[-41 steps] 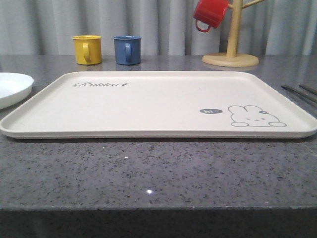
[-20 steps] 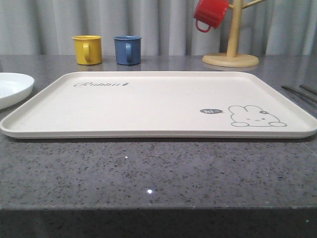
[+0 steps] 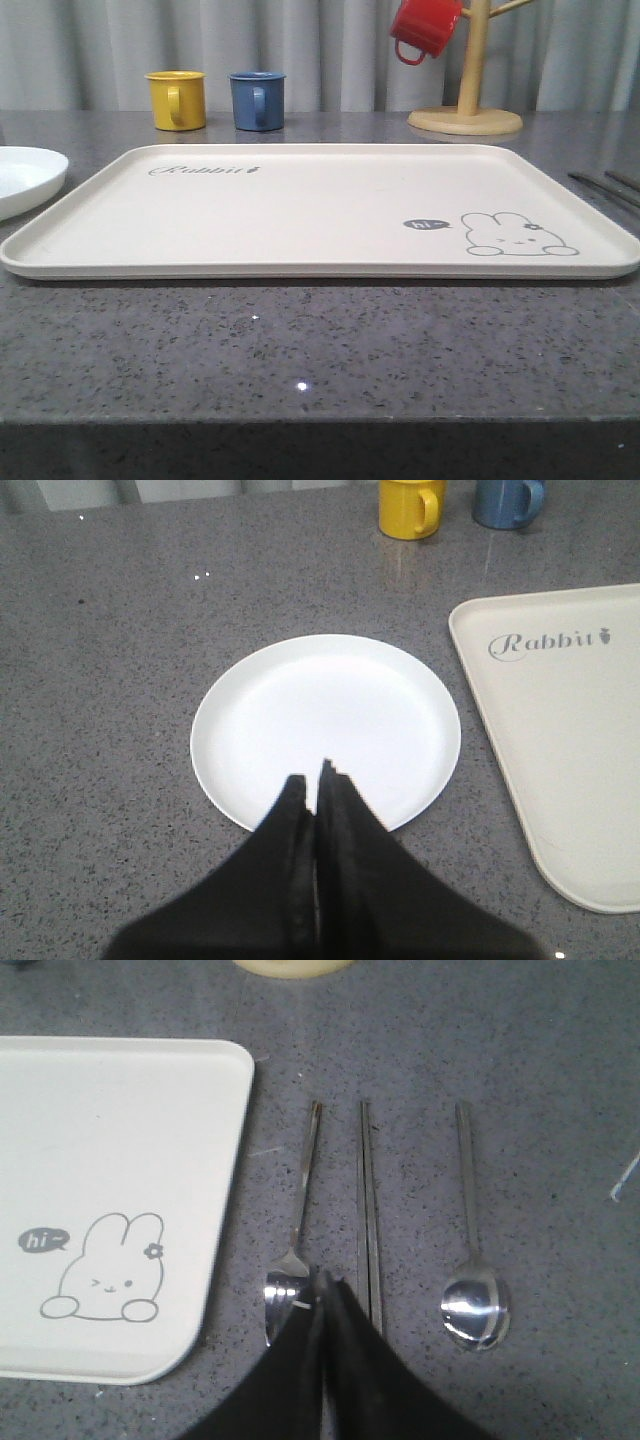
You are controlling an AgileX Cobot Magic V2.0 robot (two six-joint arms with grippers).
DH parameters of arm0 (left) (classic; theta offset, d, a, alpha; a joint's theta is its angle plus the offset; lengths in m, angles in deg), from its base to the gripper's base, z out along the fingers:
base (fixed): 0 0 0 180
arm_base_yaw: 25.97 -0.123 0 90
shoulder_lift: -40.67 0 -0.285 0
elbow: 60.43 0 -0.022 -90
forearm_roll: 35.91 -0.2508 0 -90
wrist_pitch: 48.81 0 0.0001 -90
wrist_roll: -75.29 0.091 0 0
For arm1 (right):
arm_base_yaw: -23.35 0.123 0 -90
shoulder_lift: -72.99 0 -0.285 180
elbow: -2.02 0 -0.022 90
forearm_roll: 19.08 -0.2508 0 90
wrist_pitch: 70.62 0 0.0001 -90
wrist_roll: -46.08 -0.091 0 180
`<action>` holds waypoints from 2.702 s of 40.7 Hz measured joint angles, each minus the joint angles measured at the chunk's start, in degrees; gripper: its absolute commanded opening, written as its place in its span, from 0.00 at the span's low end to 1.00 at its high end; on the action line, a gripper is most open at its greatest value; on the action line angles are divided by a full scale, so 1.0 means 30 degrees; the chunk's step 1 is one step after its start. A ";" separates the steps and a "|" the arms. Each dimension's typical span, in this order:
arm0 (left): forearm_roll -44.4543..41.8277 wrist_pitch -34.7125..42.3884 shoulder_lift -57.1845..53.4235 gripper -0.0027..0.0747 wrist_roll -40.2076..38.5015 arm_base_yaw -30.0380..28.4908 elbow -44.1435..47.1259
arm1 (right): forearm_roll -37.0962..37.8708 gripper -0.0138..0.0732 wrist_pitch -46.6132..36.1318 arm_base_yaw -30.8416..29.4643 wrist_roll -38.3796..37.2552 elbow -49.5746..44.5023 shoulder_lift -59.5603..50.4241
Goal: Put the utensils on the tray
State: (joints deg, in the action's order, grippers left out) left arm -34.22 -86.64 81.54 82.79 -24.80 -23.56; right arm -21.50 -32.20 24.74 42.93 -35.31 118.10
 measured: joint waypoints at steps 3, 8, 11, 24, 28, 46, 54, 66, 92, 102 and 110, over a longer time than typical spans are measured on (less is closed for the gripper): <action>0.0000 0.0174 0.0386 0.25 0.0000 0.0000 0.0025 | 0.0078 0.54 0.0009 0.0000 0.0000 0.0000 0.0415; -0.0066 0.0785 0.0823 0.47 0.0000 0.0000 0.0025 | 0.0156 0.63 0.0042 0.0000 0.0000 0.0000 0.0986; -0.0194 0.0960 0.0999 0.50 0.0000 0.0000 0.0025 | 0.0156 0.63 0.0042 0.0000 0.0000 0.0000 0.1171; -0.1609 -0.2249 0.4581 0.50 0.0000 0.0000 -0.2343 | 0.0156 0.63 0.0094 0.0000 0.0000 0.0000 0.1252; -0.1733 -0.3656 0.6674 0.50 0.0000 0.0000 -0.3636 | 0.0156 0.63 0.0126 0.0000 0.0000 0.0000 0.1252; 0.2013 -0.6039 1.5184 0.50 0.2183 -0.5487 -0.8607 | 0.0156 0.63 0.0167 0.0000 0.0000 0.0000 0.1252; 0.4589 -0.5274 1.7438 0.50 0.3920 -0.6713 -0.8926 | 0.0156 0.63 0.0167 0.0000 0.0000 0.0000 0.1252; 0.5586 -0.3521 1.9540 0.50 0.4227 -0.6759 -0.8923 | 0.0156 0.63 0.0167 0.0000 0.0000 0.0000 0.1252; 0.5996 -0.3257 2.0446 0.01 0.4298 -0.6803 -0.9122 | 0.0156 0.63 0.0167 0.0000 0.0000 0.0000 0.1252; 0.6660 -0.4543 1.9673 0.01 0.4585 -0.6716 -1.0461 | 0.0156 0.63 0.0207 0.0000 0.0000 0.0000 0.1252; 0.7342 -0.6478 1.9437 0.01 0.5277 -0.4916 -1.2951 | 0.0156 0.63 0.0207 0.0000 0.0000 0.0000 0.1252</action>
State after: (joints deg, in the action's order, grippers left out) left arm -12.19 -106.08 139.85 98.61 -39.55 -62.41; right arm -21.03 -31.58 24.74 42.93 -35.31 121.86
